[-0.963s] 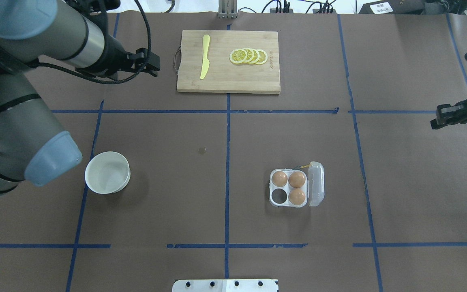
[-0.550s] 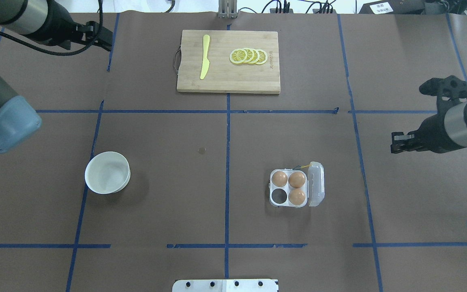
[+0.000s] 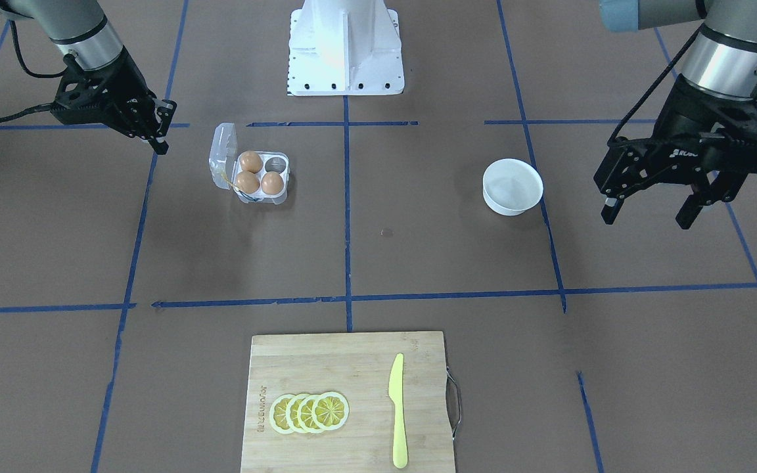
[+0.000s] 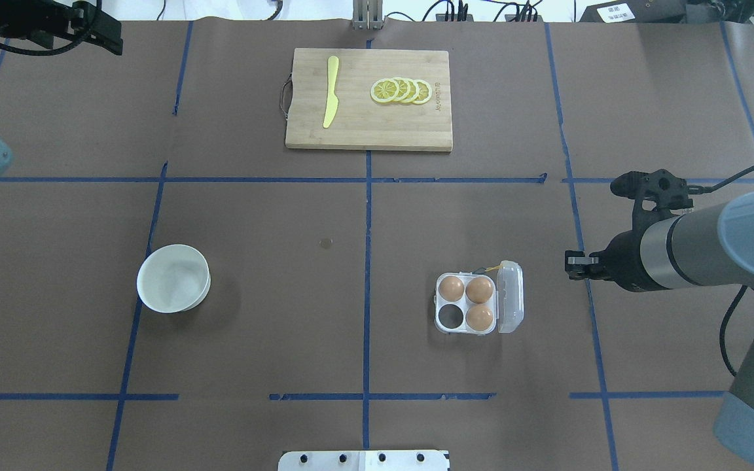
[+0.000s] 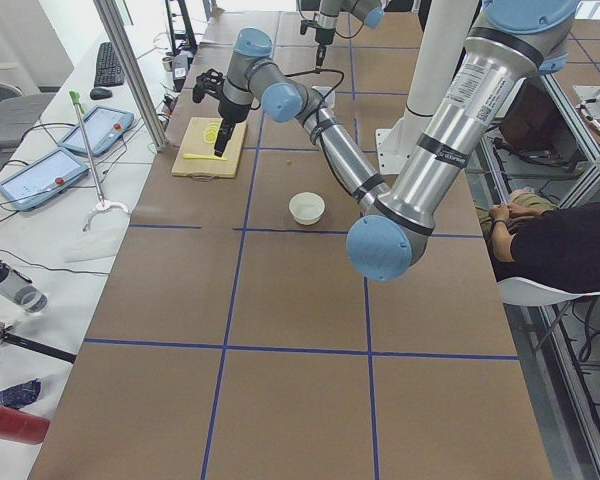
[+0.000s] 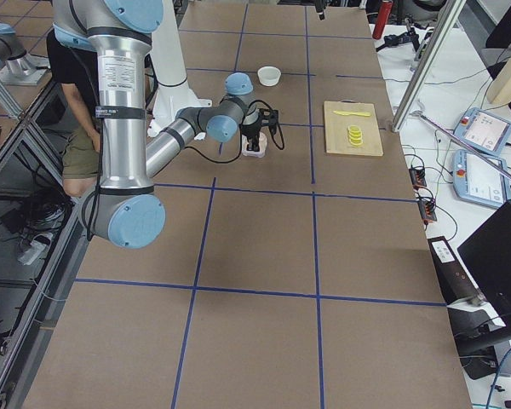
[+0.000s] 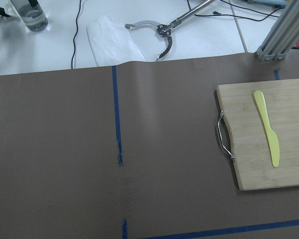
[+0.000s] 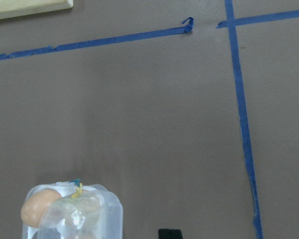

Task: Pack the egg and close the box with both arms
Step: 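Push the open clear lid over the eggs with the right gripper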

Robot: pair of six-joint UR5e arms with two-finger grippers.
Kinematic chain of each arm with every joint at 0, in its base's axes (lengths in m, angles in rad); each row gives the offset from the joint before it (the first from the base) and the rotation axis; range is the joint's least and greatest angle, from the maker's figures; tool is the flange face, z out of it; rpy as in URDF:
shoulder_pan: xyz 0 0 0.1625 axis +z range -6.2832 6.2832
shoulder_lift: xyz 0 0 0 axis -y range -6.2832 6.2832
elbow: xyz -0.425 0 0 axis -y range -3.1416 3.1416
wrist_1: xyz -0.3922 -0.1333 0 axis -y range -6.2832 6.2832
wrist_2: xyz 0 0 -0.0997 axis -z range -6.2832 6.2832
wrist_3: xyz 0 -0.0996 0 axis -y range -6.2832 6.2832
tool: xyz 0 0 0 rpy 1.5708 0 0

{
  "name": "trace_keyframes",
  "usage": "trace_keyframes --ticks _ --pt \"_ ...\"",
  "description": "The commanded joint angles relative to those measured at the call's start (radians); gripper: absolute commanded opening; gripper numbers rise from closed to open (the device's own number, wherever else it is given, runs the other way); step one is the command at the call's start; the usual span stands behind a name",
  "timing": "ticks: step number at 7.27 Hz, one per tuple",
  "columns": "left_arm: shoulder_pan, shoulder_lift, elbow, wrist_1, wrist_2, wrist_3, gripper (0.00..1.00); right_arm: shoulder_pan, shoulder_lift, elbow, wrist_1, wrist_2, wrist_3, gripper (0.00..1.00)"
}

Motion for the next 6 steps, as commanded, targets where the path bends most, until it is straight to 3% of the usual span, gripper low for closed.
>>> trace_keyframes --ticks 1,6 --pt "-0.040 0.006 0.011 0.003 -0.026 0.074 1.00 -0.035 0.046 -0.027 -0.002 -0.040 -0.006 0.00" --pt "-0.073 0.010 0.023 0.010 -0.028 0.111 1.00 -0.089 0.117 -0.079 -0.009 -0.055 -0.006 0.00"
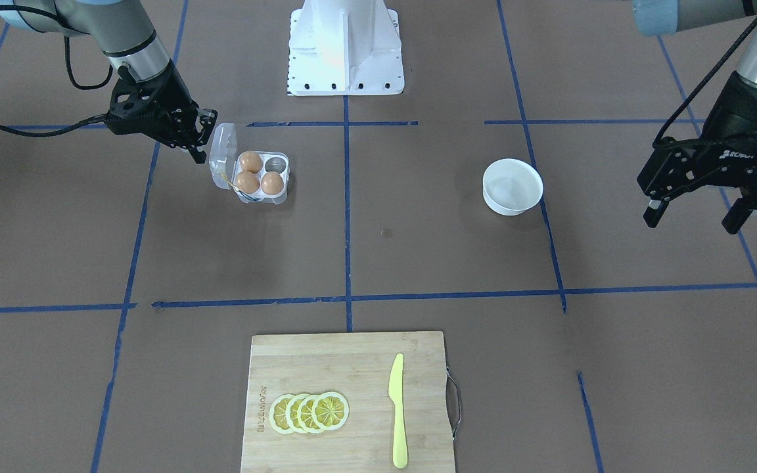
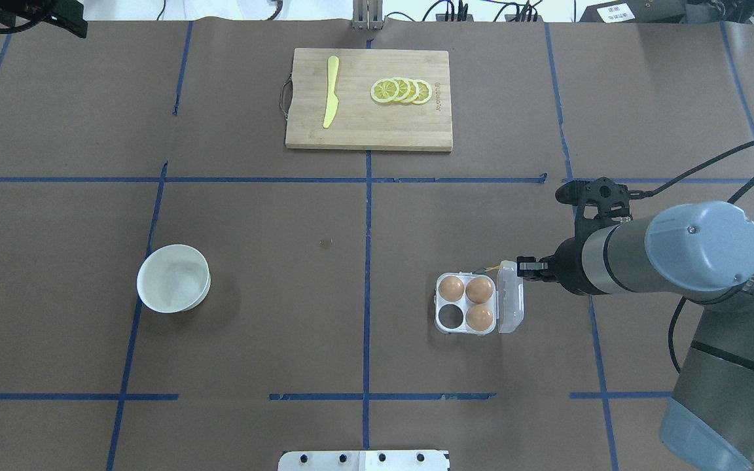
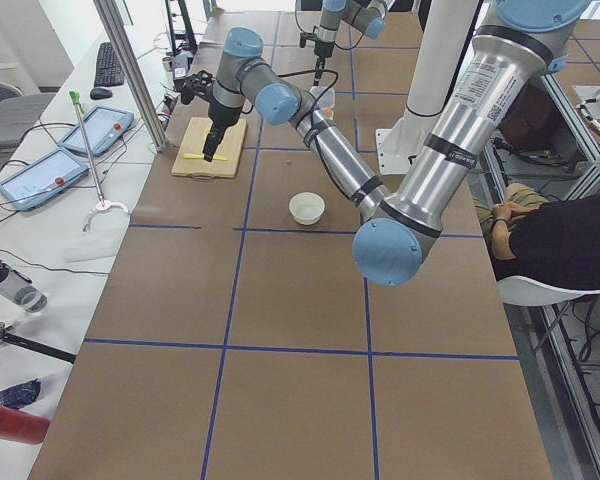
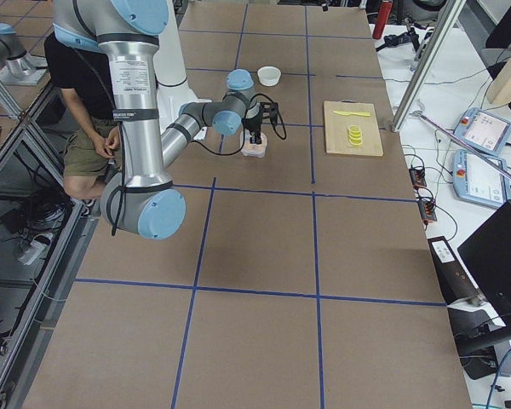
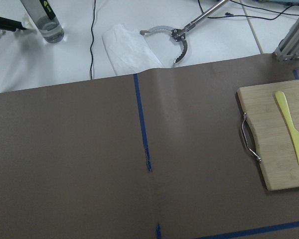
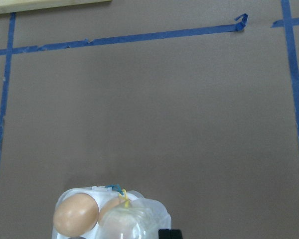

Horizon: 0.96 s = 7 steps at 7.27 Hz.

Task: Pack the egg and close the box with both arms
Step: 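Push the open clear lid over the eggs with the right gripper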

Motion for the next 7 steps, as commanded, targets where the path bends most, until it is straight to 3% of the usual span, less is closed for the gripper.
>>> trace_keyframes --ticks 1,7 --pt "-0.016 0.000 0.006 0.004 -0.001 0.011 1.00 -0.025 0.041 -0.026 -0.004 0.002 0.000 0.00" --pt "-0.025 0.000 0.015 0.002 -0.001 0.012 1.00 -0.041 0.138 -0.034 -0.006 0.034 0.012 0.00"
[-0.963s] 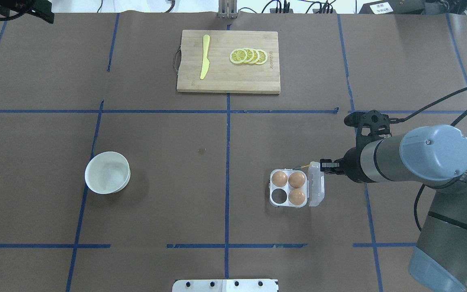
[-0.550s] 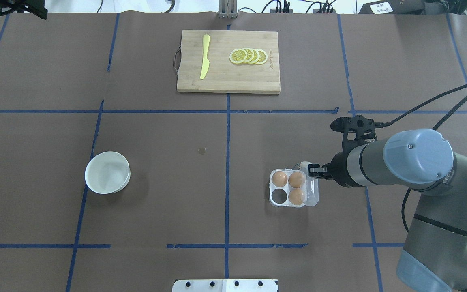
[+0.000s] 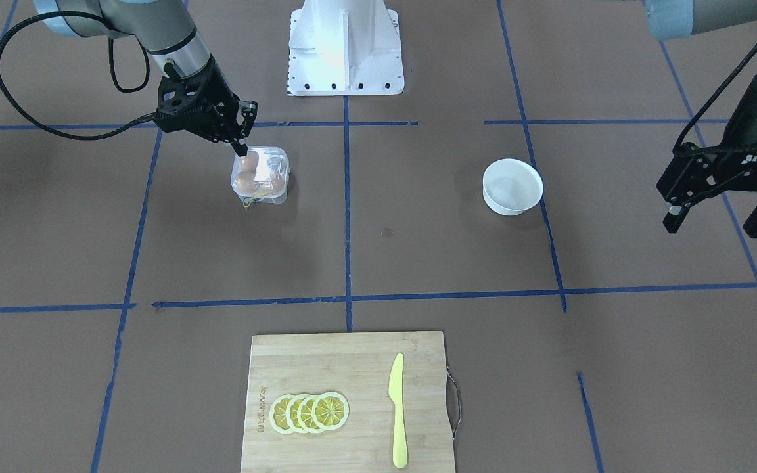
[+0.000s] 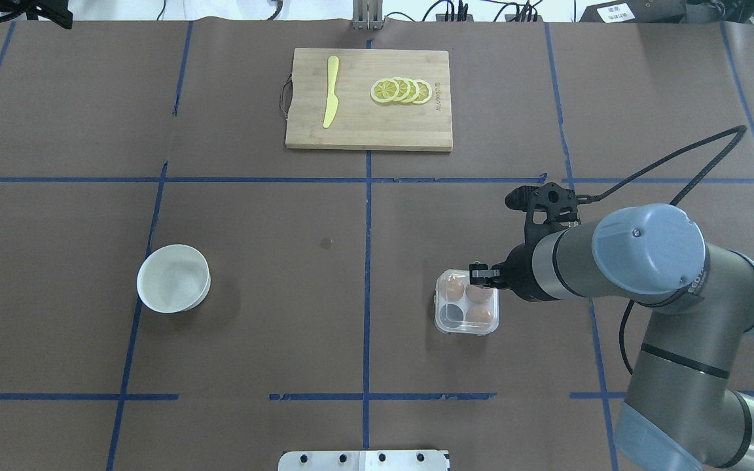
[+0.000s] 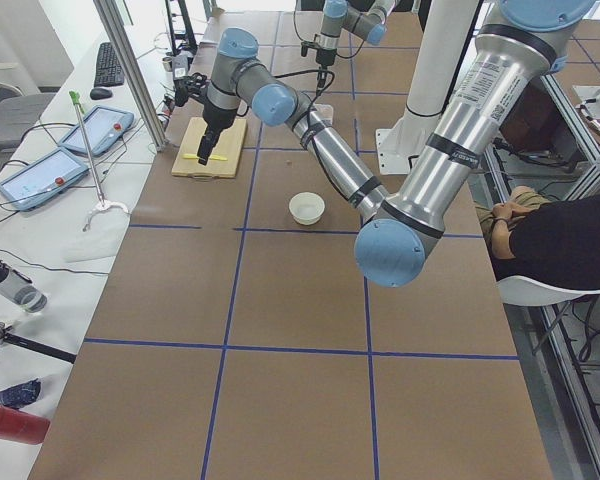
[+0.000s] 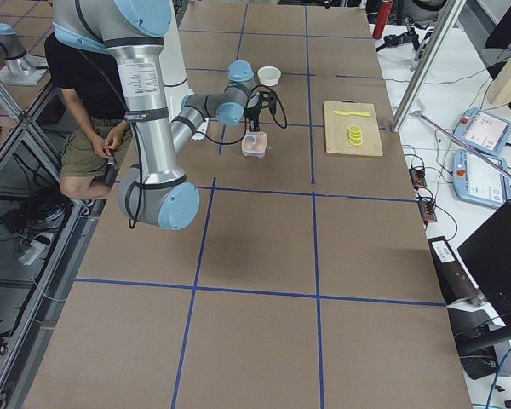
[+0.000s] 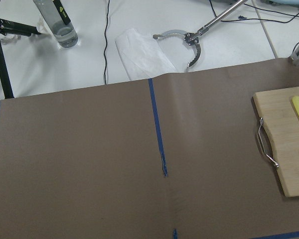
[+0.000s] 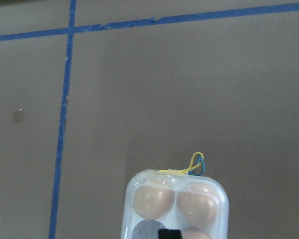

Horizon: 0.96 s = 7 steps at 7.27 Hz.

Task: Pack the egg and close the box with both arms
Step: 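Push the open clear lid over the eggs with the right gripper, then press the lid shut and raise the right gripper away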

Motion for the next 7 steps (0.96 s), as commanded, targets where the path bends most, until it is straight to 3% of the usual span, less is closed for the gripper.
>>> trace_keyframes --ticks 1,3,4,5,7 --pt "-0.004 0.002 -0.001 0.000 0.000 0.000 1.00 0.009 0.024 0.008 0.001 0.024 0.001 0.00" --pt "-0.004 0.043 -0.001 -0.005 0.002 0.073 1.00 0.073 0.029 0.021 0.005 0.081 0.001 0.00" --pt "-0.021 0.067 -0.001 -0.008 0.002 0.125 1.00 0.103 0.067 0.020 0.005 0.115 0.001 0.87" --pt "-0.044 0.074 0.001 -0.008 0.003 0.164 1.00 0.123 0.094 0.020 0.004 0.118 0.025 1.00" --pt "-0.085 0.098 0.028 -0.008 0.000 0.268 1.00 0.298 0.109 0.017 0.001 0.283 0.036 1.00"
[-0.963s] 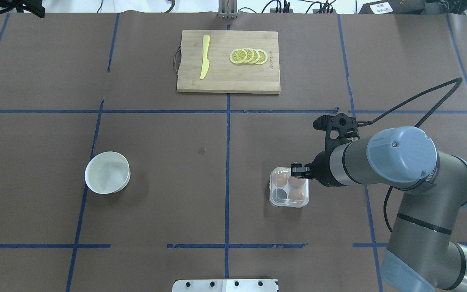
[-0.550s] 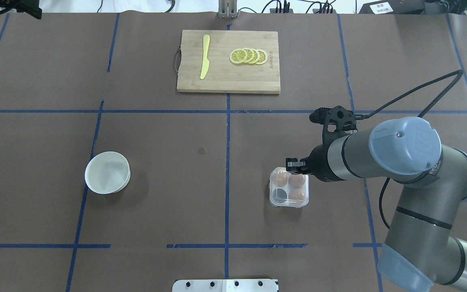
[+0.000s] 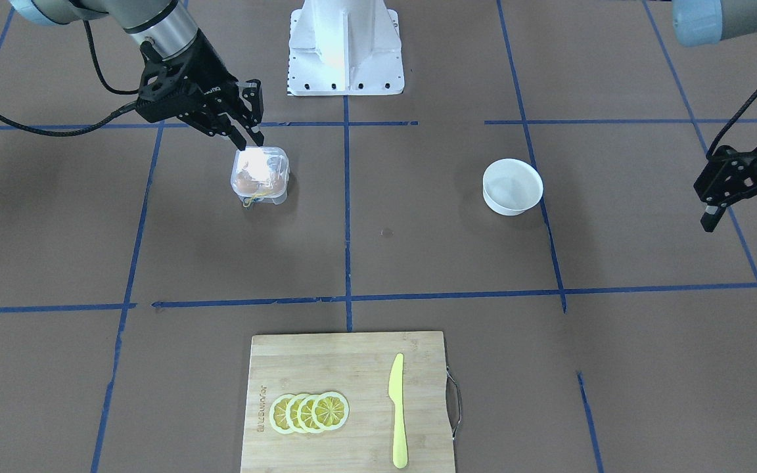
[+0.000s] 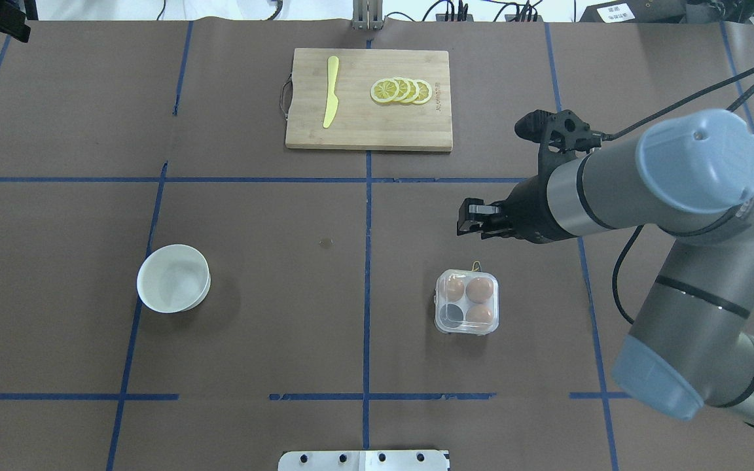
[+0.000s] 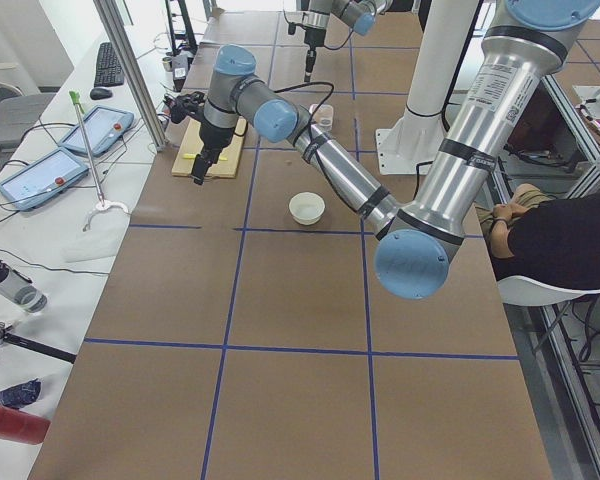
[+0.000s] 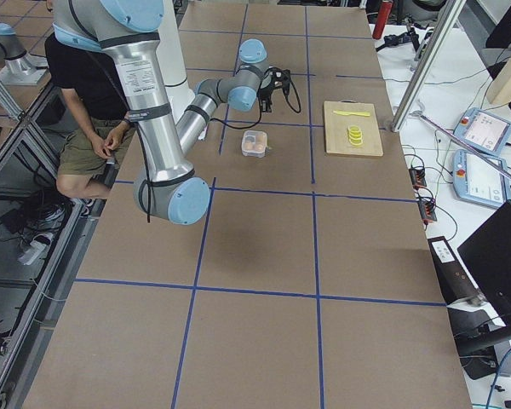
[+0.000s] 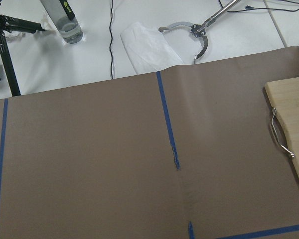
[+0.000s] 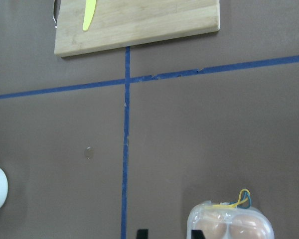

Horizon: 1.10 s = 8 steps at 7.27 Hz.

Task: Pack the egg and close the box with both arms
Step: 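Press the lid shut and raise the right gripper away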

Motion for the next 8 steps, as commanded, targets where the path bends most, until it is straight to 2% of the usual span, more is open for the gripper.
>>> trace_keyframes --ticks 1,2,3,4,6,7,8 --pt "-0.076 0.020 0.057 0.000 -0.005 0.159 1.00 0.217 0.006 -0.015 -0.005 0.210 -0.006 1.00" --pt "-0.122 0.052 0.078 -0.002 -0.008 0.250 1.00 0.310 -0.004 -0.047 -0.005 0.307 -0.035 1.00" --pt "-0.153 0.055 0.107 0.001 -0.008 0.282 1.00 0.367 -0.036 -0.064 -0.005 0.334 -0.120 1.00" --pt "-0.165 0.077 0.123 0.003 -0.011 0.286 1.00 0.411 -0.090 -0.085 -0.005 0.334 -0.230 1.00" --pt "-0.231 0.106 0.181 0.003 -0.152 0.356 1.00 0.534 -0.200 -0.163 -0.006 0.336 -0.555 1.00" --pt "-0.277 0.129 0.203 0.004 -0.156 0.446 1.00 0.592 -0.239 -0.194 -0.040 0.336 -0.716 1.00" --pt "-0.303 0.140 0.245 0.004 -0.156 0.492 1.00 0.643 -0.248 -0.205 -0.159 0.328 -0.912 1.00"
